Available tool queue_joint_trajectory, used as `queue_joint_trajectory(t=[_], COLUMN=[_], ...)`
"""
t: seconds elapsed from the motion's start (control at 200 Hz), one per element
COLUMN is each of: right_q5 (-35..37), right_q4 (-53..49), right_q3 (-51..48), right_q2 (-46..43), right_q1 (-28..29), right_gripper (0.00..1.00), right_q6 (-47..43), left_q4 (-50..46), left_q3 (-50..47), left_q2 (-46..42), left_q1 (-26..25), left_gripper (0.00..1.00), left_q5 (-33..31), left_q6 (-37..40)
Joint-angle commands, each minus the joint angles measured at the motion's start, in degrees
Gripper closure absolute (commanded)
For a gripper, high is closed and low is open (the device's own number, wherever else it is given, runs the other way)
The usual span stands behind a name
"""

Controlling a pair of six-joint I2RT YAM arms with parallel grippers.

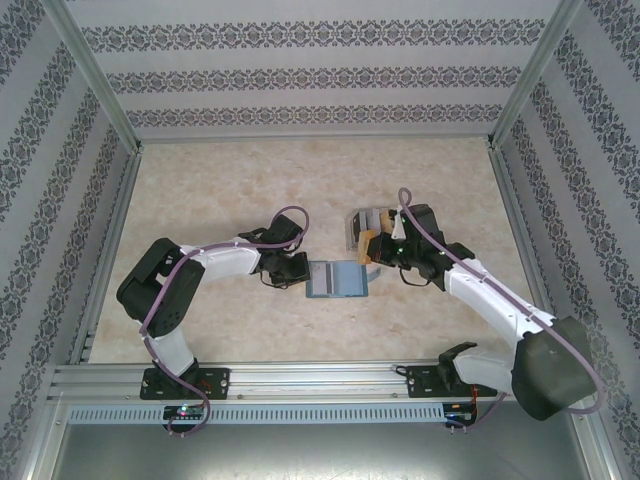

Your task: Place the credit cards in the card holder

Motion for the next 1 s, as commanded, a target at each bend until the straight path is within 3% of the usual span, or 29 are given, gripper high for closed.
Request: queue_joint_trajectory(t=[0.0,0.12,0.445,0.599,0.994], right_q5=[-6.79,-8.74,-10.83,-12.06,-12.46], right_q4=[6.08,10.86,18.23,20.53,14.77], right_q3=[-1.31,-2.23,-5.1,-5.42,-6.54], right_q2=[5.43,11.76,20.48,21.14,20.29], right_q1=[3.14,5.55,5.51,5.36,2.81], right_gripper=[1.0,1.0,1.0,1.0,1.0], right_q6=[2.5,4.43,5.41,6.61,2.14], left_q4=[-1.56,-1.65,-1.6,-1.58,-1.57], left_q3=[1.55,1.29,1.27,0.94,0.96], left_q2=[-0.61,-0.8,-0.17,-0.09,0.01], left_q1=[-0.69,-0.69,-0.69,-0.74,-0.63], left_gripper=[0.92,0.92,0.92,0.92,0.92], left_q5=[-0.25,-0.51,-0.21,-0.31,-0.45], left_q6=[1.34,1.12,1.12,1.03,1.04])
